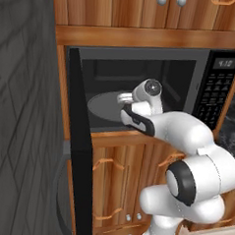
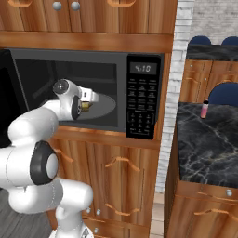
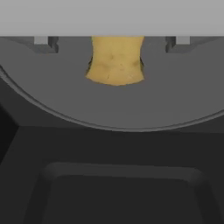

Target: Place the sponge inside the microwave to prepare for sanitizing.

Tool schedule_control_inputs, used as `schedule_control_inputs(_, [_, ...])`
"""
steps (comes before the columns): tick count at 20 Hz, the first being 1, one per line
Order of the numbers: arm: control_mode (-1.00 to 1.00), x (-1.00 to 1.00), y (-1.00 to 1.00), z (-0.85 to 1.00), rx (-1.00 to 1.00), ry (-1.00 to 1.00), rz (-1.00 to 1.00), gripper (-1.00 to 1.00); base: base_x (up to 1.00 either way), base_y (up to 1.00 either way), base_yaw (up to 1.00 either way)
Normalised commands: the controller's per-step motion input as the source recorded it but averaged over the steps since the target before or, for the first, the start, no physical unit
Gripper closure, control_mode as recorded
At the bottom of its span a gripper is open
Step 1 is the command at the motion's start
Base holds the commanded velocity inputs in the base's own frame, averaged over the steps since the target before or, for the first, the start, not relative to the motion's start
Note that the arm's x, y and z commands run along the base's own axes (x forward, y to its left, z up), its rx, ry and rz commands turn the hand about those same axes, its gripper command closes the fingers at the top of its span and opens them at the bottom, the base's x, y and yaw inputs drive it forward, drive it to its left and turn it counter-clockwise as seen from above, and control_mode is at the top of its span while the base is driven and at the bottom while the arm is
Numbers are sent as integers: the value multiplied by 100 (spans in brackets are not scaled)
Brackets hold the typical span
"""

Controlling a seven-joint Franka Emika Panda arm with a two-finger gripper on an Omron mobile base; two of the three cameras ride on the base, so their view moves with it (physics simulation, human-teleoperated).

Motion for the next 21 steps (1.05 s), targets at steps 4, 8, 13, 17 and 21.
schedule_control_inputs(4, [-100, -54, 0, 43, -1, 0, 0, -100, 0, 0, 0])
schedule_control_inputs(8, [-100, -77, 0, 45, 0, 0, 0, -100, 0, 0, 0])
schedule_control_inputs(13, [-100, -89, 0, 42, 0, -1, 0, -100, 0, 0, 0])
schedule_control_inputs(17, [-100, -100, -1, 32, 0, -2, 0, -100, 0, 0, 0])
schedule_control_inputs(21, [-100, -100, -11, 28, 0, -3, 0, -100, 0, 0, 0])
